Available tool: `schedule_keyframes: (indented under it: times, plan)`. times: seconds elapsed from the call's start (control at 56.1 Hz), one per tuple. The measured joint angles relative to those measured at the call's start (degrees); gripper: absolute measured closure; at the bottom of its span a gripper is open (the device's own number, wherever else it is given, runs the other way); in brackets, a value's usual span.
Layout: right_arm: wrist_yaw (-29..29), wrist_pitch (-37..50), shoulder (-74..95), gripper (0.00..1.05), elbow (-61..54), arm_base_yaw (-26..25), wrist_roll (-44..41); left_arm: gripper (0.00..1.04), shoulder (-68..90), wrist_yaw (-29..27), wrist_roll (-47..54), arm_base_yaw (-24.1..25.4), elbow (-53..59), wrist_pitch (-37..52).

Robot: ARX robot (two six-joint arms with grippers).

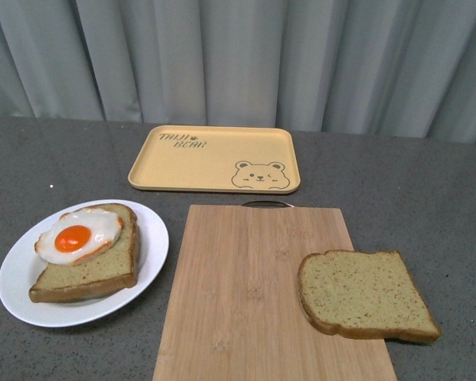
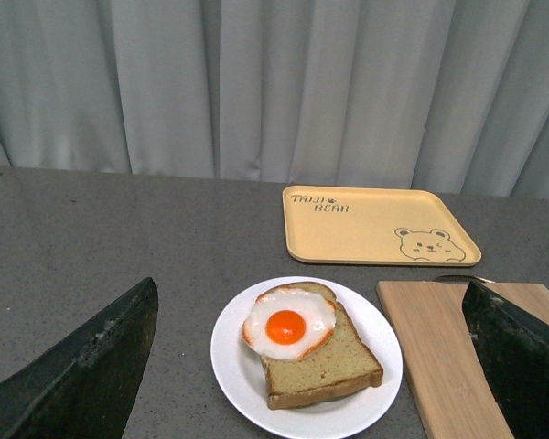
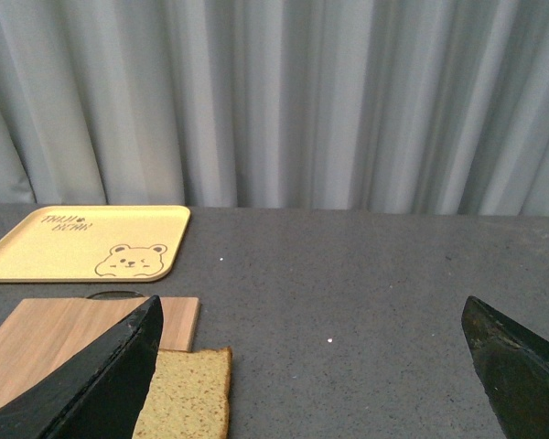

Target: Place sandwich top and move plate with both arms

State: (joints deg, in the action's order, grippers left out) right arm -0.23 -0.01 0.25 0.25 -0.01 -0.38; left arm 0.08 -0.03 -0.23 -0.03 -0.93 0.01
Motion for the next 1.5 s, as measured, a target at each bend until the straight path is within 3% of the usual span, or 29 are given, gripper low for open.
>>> schedule_keyframes:
  times: [1.212, 1.266, 1.337, 1.497]
  plan:
    - [0.0, 0.0, 0.0, 0.09, 0.0, 0.0, -0.02, 0.07, 0.0, 0.0, 0.0, 0.0, 0.0, 0.0]
    - [3.3, 0.59, 0.63, 0.09, 0.0, 0.9, -2.64, 0.07, 0.0, 0.0, 0.02, 0.0, 0.0, 0.0]
    - [7.21, 5.6, 7.76, 0.09, 0.17, 1.97, -9.42, 0.07, 0.0, -0.02, 0.0, 0.0, 0.0, 0.0]
    - [-0.59, 18.05, 34.97, 0.09, 4.57, -0.28, -8.5, 0.07, 0.0, 0.0, 0.02, 0.0, 0.0, 0.0]
